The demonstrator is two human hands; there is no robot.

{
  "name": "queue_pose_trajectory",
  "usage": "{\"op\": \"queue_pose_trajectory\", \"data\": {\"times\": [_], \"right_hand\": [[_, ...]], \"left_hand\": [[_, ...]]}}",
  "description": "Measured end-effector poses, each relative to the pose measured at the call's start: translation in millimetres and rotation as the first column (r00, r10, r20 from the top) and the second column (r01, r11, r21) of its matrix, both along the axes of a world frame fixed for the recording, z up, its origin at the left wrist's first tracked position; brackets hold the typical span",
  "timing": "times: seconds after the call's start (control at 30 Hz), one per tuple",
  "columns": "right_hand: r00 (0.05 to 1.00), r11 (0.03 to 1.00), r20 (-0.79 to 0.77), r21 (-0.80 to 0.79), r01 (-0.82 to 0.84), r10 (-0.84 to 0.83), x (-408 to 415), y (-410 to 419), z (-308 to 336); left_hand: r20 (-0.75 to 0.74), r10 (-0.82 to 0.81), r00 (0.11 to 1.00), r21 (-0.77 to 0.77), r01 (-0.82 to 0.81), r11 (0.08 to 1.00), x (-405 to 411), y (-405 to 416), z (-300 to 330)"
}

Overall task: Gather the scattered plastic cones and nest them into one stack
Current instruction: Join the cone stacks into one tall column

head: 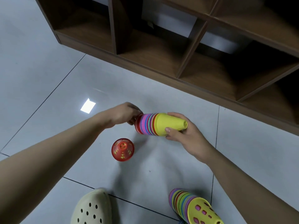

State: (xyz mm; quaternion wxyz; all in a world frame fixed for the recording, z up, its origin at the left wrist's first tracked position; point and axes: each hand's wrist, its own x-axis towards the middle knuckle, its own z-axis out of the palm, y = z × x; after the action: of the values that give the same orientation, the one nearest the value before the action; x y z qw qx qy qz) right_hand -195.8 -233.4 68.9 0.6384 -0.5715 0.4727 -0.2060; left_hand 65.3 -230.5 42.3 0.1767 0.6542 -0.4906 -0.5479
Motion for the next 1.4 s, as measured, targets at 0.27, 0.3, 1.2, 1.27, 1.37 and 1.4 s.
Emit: {"op": "queue_pose_trajectory", "data": {"times": [0.27,0.3,1.2,1.27,1.37,1.4], "right_hand": [[0.997,0.978,0.078,-0.206,0.035,-0.019,13,40,81],[0.997,0.974,0.072,-0.224,0.028,-0.013,16,48,82],[0.845,0.895,-0.501,-0.270,-0.357,0.186,92,91,23],[0.842,0.903,-0.508,-0.252,-0.348,0.183,93,92,29],[0.830,0.906,-0.524,-0.231,-0.355,0.192,95,93,34],[0.832,0.909,-0.521,-0.228,-0.349,0.189,96,93,34]], "left_hand": [[-0.087,0.086,0.992,-0.264,-0.107,0.959,21,78,80],[-0.092,0.100,0.991,-0.274,-0.121,0.954,21,89,81],[0.189,0.051,0.981,0.043,-0.060,0.997,23,188,-60],[0.162,0.065,0.985,0.097,-0.081,0.992,32,198,-58],[0.120,0.096,0.988,0.101,-0.109,0.989,39,207,-56],[0.108,0.135,0.985,0.084,-0.145,0.986,39,206,-59]]}}
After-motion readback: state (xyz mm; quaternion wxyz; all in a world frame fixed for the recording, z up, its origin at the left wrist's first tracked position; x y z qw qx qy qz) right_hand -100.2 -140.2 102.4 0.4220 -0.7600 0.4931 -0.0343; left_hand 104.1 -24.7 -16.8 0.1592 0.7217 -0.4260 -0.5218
